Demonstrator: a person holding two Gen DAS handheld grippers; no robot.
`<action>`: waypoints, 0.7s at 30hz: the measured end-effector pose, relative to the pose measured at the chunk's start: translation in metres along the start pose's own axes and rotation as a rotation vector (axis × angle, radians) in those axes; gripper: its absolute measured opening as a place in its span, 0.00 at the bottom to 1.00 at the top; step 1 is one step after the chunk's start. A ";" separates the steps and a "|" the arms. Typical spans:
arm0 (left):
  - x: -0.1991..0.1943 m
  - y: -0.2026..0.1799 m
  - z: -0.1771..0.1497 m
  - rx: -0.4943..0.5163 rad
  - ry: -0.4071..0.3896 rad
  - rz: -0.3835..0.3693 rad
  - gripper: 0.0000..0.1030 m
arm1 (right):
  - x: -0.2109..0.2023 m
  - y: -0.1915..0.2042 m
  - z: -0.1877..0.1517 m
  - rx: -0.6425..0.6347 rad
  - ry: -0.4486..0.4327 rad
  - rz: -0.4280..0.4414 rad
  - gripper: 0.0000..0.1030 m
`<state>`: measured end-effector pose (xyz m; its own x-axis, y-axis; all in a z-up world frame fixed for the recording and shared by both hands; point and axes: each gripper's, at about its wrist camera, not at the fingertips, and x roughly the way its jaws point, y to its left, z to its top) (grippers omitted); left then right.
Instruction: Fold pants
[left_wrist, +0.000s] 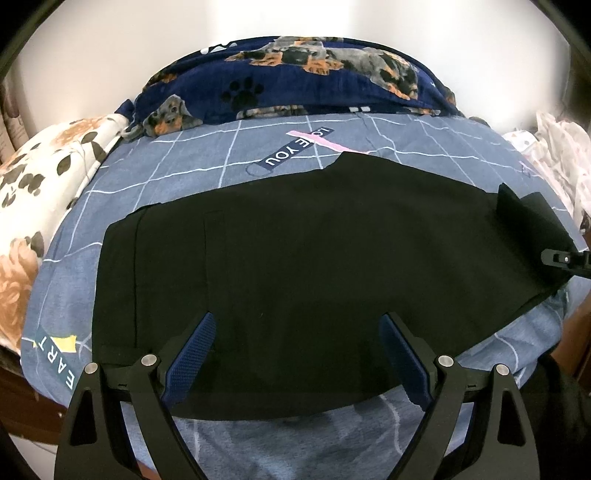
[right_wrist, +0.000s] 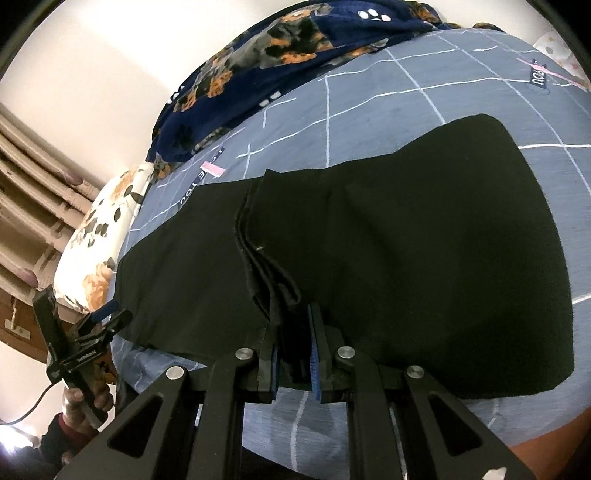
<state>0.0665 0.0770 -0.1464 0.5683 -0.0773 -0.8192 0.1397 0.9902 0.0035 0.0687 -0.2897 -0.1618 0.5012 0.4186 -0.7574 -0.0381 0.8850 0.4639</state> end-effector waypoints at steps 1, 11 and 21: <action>0.000 0.001 0.000 0.001 0.001 0.001 0.87 | 0.001 0.001 0.000 -0.001 0.002 0.001 0.12; 0.002 0.000 0.001 -0.001 0.001 0.003 0.87 | 0.009 0.012 0.000 -0.014 0.015 0.012 0.12; 0.003 0.002 0.000 0.003 0.012 0.007 0.87 | 0.013 0.017 -0.001 -0.017 0.018 0.017 0.12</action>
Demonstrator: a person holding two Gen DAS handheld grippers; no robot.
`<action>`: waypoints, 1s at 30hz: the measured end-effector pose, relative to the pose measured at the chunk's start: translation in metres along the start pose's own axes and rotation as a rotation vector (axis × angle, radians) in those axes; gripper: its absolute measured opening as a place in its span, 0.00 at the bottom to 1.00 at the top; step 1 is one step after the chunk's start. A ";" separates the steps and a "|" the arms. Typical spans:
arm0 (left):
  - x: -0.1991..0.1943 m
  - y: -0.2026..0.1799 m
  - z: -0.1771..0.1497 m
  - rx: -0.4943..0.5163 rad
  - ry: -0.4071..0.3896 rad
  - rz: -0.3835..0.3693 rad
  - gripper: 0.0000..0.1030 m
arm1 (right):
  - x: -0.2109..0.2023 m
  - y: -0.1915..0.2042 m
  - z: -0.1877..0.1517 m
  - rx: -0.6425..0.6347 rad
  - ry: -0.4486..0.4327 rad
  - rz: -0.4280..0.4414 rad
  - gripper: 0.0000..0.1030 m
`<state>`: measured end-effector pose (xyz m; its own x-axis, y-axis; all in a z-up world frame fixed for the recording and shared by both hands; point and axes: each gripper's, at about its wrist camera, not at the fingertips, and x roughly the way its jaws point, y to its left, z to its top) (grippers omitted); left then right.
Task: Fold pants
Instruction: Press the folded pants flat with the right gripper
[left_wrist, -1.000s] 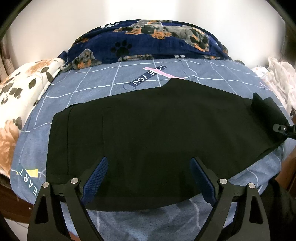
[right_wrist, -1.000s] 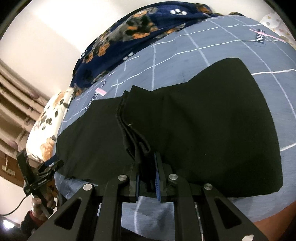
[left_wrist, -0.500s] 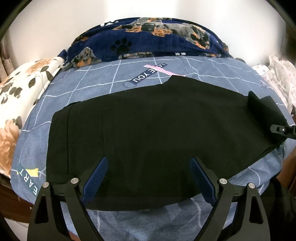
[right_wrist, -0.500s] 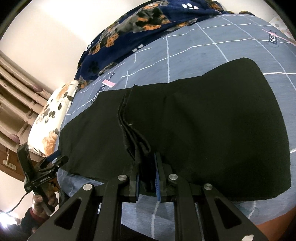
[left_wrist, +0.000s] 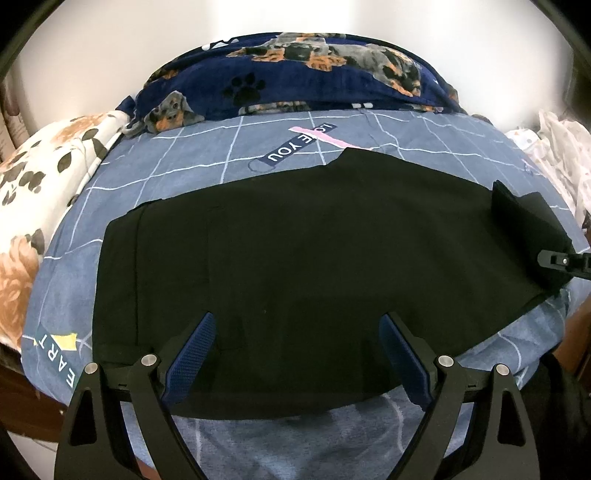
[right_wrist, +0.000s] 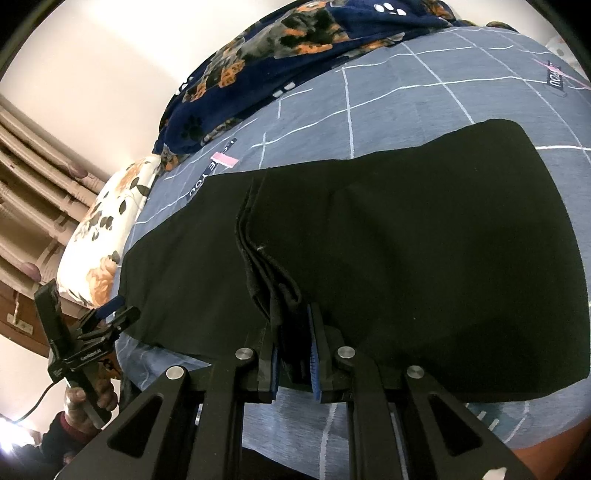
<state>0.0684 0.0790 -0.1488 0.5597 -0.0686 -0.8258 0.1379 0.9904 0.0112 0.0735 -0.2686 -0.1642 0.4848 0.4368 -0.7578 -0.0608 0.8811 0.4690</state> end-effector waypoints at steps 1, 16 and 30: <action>0.000 0.000 0.000 0.000 0.000 -0.001 0.87 | 0.001 0.001 0.000 -0.002 0.001 0.001 0.12; 0.001 -0.001 0.001 -0.004 0.005 0.000 0.87 | 0.003 0.003 -0.001 -0.009 0.006 0.004 0.12; 0.003 0.000 -0.001 -0.001 0.016 0.002 0.87 | 0.007 0.009 -0.002 -0.027 0.017 0.001 0.14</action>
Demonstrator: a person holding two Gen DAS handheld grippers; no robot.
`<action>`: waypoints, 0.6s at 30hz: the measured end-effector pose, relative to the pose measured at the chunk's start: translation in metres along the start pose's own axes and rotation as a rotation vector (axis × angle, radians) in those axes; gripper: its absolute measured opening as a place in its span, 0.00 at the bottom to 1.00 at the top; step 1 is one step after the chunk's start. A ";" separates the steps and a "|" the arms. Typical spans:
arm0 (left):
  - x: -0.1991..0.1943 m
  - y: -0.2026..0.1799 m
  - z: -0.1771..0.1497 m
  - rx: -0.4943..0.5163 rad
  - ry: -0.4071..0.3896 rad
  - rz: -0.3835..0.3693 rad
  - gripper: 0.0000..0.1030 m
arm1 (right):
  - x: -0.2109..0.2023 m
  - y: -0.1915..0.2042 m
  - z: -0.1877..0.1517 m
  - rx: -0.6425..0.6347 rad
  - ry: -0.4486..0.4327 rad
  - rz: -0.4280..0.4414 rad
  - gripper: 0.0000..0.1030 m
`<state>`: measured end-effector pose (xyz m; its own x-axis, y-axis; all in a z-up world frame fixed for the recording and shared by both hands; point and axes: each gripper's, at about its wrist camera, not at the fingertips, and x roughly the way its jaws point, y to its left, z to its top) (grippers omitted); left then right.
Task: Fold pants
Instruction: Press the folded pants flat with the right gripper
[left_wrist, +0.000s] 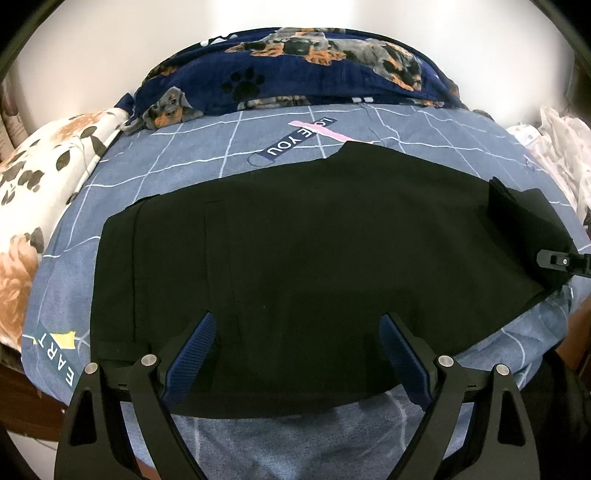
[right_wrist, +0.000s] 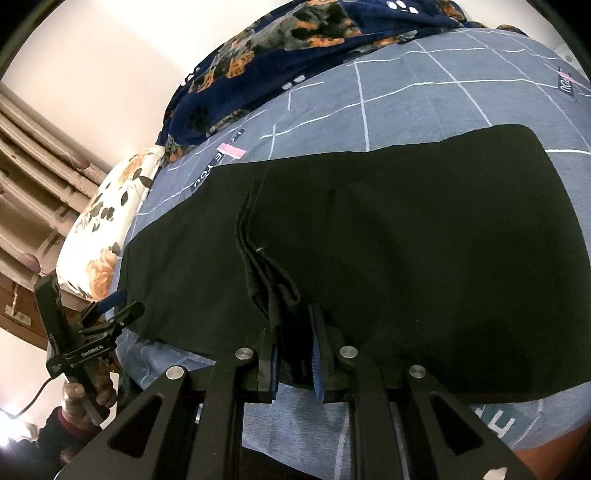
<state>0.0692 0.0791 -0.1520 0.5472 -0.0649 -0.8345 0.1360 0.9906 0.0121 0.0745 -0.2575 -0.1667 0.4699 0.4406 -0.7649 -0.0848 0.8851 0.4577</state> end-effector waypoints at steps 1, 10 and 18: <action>0.000 0.000 0.000 0.000 -0.001 0.000 0.87 | 0.000 0.000 0.000 -0.001 0.000 -0.001 0.14; 0.001 -0.001 0.000 -0.005 0.004 0.003 0.87 | 0.005 0.008 -0.002 -0.041 0.006 -0.028 0.14; 0.001 -0.002 0.000 -0.002 0.006 0.003 0.87 | 0.006 0.010 -0.002 -0.052 0.008 -0.033 0.14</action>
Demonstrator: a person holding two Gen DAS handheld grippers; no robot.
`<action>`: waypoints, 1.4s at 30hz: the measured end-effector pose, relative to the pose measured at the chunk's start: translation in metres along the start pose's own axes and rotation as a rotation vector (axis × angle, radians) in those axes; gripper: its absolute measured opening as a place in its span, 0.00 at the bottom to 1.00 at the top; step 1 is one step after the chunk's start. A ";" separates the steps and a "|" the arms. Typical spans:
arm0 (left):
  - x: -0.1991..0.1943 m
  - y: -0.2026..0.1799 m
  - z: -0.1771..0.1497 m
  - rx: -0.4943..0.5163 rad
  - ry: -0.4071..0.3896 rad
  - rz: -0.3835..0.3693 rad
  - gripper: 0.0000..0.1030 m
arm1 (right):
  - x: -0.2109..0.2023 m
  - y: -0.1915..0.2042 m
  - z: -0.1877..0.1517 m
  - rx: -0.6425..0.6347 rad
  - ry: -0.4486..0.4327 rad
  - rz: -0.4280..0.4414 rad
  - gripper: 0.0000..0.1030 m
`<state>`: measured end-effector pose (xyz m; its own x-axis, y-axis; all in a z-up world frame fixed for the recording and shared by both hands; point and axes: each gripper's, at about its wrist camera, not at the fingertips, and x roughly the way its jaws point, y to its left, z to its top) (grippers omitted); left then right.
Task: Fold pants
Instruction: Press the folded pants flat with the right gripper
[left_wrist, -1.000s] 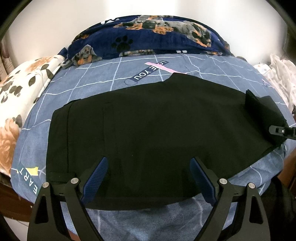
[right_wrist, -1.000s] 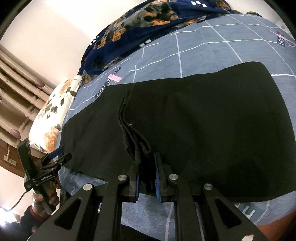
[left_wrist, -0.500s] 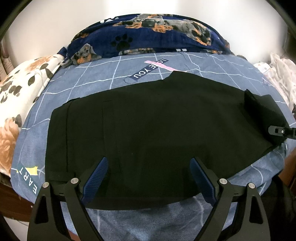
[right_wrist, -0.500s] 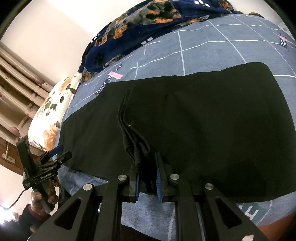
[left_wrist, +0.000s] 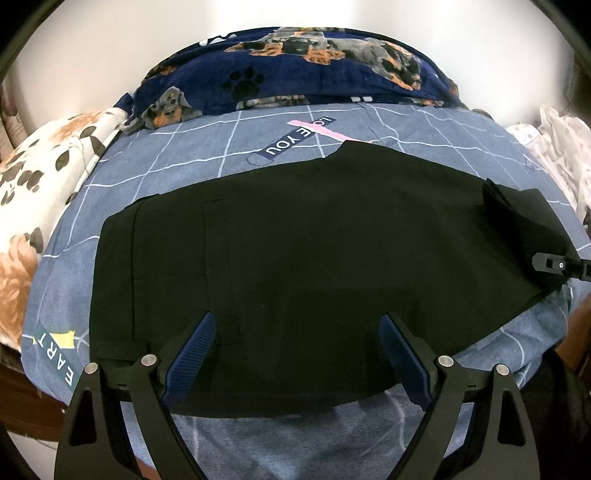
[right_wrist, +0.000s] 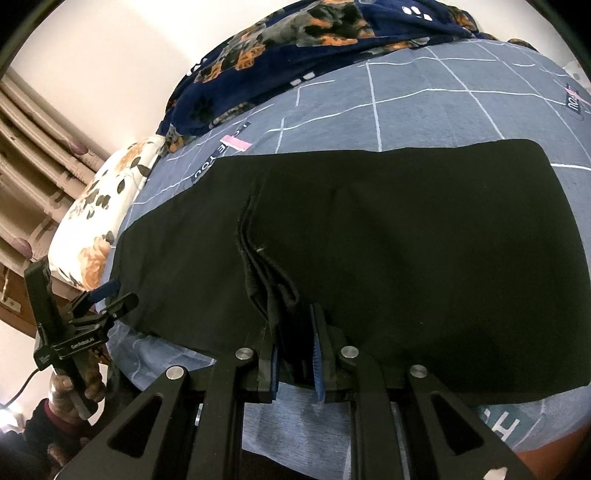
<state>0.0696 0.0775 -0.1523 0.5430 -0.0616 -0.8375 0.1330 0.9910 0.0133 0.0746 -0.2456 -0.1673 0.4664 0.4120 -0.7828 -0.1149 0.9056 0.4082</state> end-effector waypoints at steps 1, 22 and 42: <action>0.000 -0.002 0.002 0.000 0.001 0.001 0.87 | 0.000 0.000 0.000 0.001 0.000 0.000 0.14; 0.000 -0.003 0.002 -0.001 0.002 0.004 0.87 | 0.003 0.006 -0.001 -0.023 0.001 -0.023 0.16; -0.001 0.000 0.002 0.000 0.006 0.006 0.87 | 0.005 0.013 -0.002 -0.043 0.003 -0.035 0.18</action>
<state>0.0708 0.0771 -0.1507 0.5392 -0.0551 -0.8404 0.1298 0.9914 0.0182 0.0741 -0.2317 -0.1671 0.4686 0.3798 -0.7976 -0.1360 0.9231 0.3596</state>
